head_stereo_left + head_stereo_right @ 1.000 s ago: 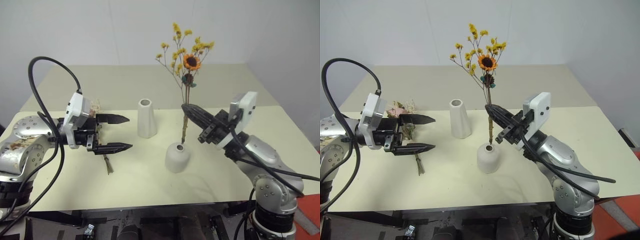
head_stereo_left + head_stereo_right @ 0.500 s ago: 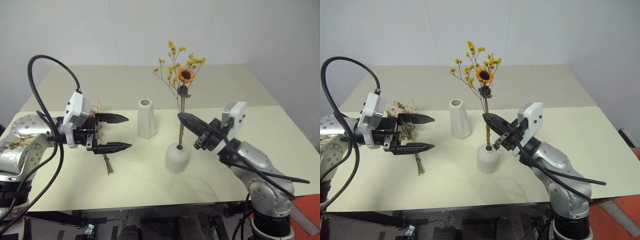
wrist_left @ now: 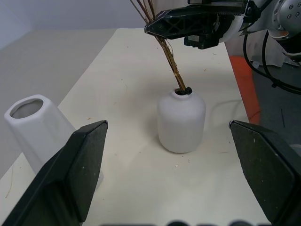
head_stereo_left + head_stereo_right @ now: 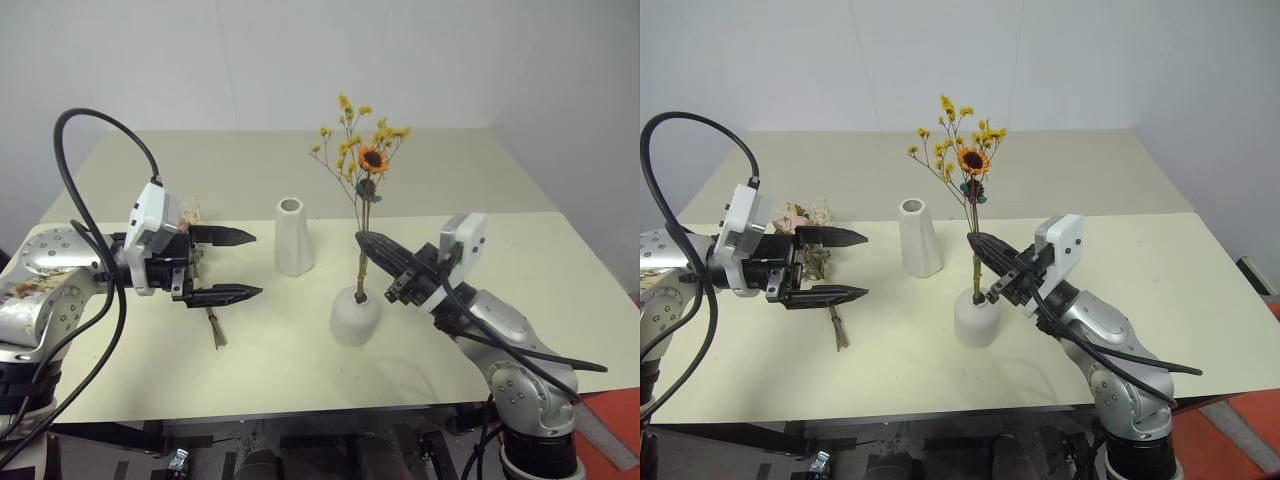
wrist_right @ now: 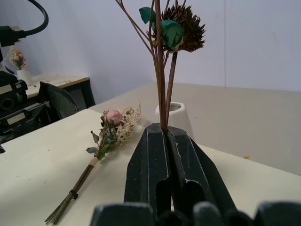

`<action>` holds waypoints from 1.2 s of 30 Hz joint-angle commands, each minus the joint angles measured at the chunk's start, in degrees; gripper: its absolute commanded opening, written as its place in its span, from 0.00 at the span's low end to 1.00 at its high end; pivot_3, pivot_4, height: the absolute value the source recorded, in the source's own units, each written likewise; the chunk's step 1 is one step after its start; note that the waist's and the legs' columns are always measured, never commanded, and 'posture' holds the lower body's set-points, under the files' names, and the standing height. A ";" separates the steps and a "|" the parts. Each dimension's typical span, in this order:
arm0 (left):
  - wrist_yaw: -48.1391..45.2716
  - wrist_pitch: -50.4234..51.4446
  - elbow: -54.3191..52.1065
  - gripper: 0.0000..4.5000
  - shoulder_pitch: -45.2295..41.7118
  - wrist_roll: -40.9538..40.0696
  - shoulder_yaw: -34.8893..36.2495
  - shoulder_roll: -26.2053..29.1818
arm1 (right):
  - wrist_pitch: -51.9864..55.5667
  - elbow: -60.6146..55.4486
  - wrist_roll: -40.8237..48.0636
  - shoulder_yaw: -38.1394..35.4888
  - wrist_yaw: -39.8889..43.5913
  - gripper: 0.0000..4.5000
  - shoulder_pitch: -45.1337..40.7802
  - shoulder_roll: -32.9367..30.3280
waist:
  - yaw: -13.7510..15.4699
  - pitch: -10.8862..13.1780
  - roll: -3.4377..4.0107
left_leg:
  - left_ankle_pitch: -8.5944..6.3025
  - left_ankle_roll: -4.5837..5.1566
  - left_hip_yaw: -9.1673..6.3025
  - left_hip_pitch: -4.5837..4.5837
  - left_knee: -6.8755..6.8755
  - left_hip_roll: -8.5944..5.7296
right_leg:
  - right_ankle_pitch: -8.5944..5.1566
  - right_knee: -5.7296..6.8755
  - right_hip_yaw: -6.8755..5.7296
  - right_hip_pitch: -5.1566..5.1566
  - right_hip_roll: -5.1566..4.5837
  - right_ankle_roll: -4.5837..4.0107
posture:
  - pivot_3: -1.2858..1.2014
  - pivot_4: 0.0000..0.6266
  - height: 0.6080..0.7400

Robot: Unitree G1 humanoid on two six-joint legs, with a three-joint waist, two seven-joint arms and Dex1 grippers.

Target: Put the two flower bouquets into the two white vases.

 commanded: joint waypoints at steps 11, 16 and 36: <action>-0.28 -0.72 -0.12 1.00 -2.24 0.16 0.67 0.31 | 1.44 -0.88 6.20 -3.14 -2.56 0.01 -1.21 -1.15 | -0.01 0.00 0.00 | 0.00 0.00 0.00 0.00 -0.01 0.00 | 0.00 -0.01 0.00 0.00 0.01 0.00 | 0.52 0.24 1.00; -0.41 -0.84 -0.10 1.00 -2.07 0.35 0.92 0.57 | 0.14 0.40 4.15 -1.13 -1.86 0.01 -0.35 -1.28 | -0.05 0.00 0.00 | 0.00 0.00 0.00 -0.01 0.00 0.00 | 0.00 0.00 0.00 0.00 0.00 0.00 | 0.52 0.24 1.00; 0.02 -0.53 -0.57 1.00 -1.72 0.50 1.14 0.79 | -2.38 1.09 0.64 0.46 -0.89 0.01 1.17 -1.14 | 0.02 0.00 0.00 | 0.00 0.00 0.00 0.00 -0.01 0.01 | 0.00 0.00 0.02 0.00 0.01 0.00 | 0.52 0.24 1.00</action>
